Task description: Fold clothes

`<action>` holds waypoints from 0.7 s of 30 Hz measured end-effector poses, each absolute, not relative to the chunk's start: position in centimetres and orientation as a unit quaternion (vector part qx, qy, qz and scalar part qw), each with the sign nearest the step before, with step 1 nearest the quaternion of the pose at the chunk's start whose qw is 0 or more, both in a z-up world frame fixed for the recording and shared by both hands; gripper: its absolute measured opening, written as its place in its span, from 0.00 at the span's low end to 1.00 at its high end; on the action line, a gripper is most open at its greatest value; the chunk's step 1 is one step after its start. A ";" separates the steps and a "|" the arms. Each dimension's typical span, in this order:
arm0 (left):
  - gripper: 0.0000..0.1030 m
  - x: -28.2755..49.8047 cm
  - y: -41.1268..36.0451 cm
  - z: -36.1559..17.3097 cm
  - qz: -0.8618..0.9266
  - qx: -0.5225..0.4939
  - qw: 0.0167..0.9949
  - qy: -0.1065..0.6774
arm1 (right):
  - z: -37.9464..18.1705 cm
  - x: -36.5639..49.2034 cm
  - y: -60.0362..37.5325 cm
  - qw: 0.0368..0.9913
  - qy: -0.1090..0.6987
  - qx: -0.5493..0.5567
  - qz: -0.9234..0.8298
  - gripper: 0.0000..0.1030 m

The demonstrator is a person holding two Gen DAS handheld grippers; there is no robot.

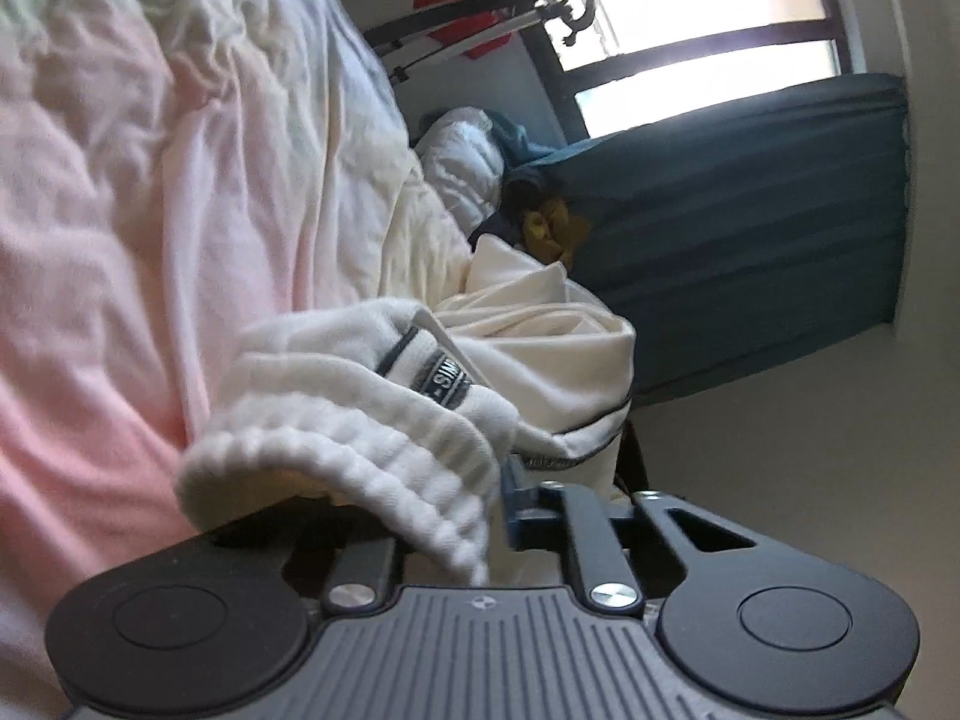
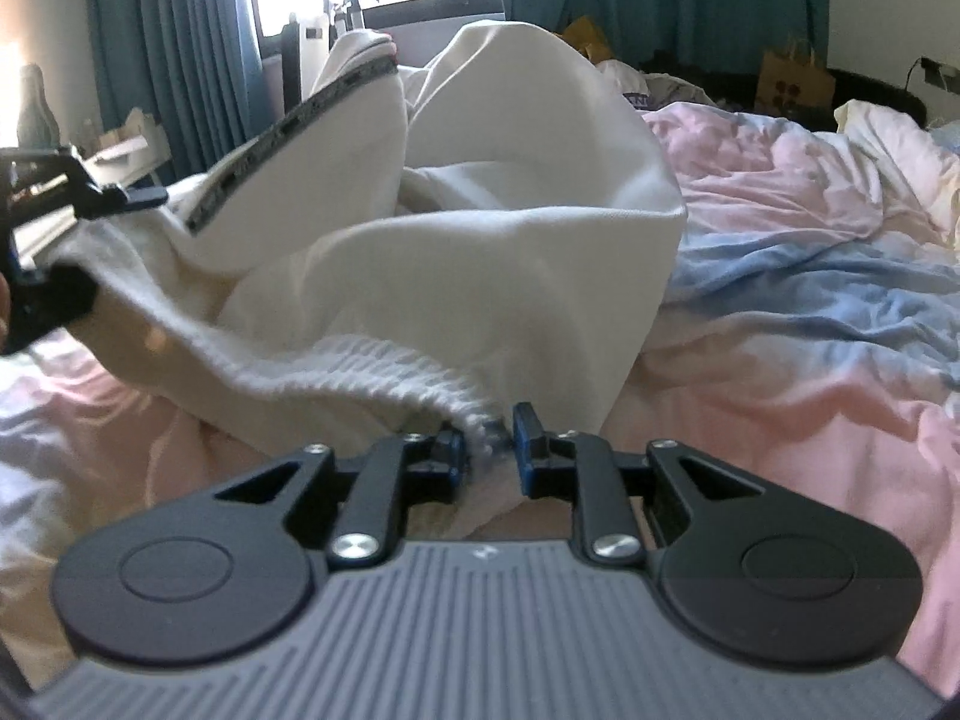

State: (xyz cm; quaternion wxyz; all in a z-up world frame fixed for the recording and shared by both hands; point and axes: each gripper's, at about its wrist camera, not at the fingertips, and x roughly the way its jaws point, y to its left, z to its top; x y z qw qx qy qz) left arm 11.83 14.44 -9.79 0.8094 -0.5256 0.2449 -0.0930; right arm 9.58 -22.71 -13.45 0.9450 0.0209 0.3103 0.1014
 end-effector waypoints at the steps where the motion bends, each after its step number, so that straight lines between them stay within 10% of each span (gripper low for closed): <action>1: 0.10 11.8 14.5 -9.6 -0.092 -0.524 0.812 0.240 | -13.7 9.7 -22.7 0.943 0.316 0.019 0.097 0.41; 7: 0.08 11.4 14.8 -8.7 -0.079 -0.510 0.828 0.220 | -14.8 10.4 -23.3 0.941 0.323 0.042 0.090 0.44; 14: 0.08 11.2 16.3 -5.6 -0.072 -0.500 0.841 0.193 | -12.3 8.5 -22.5 0.955 0.259 0.052 0.134 0.16; 21: 0.08 13.4 21.5 2.2 -0.043 -0.422 0.889 0.172 | -7.4 4.3 -17.6 0.950 0.185 0.058 0.244 0.14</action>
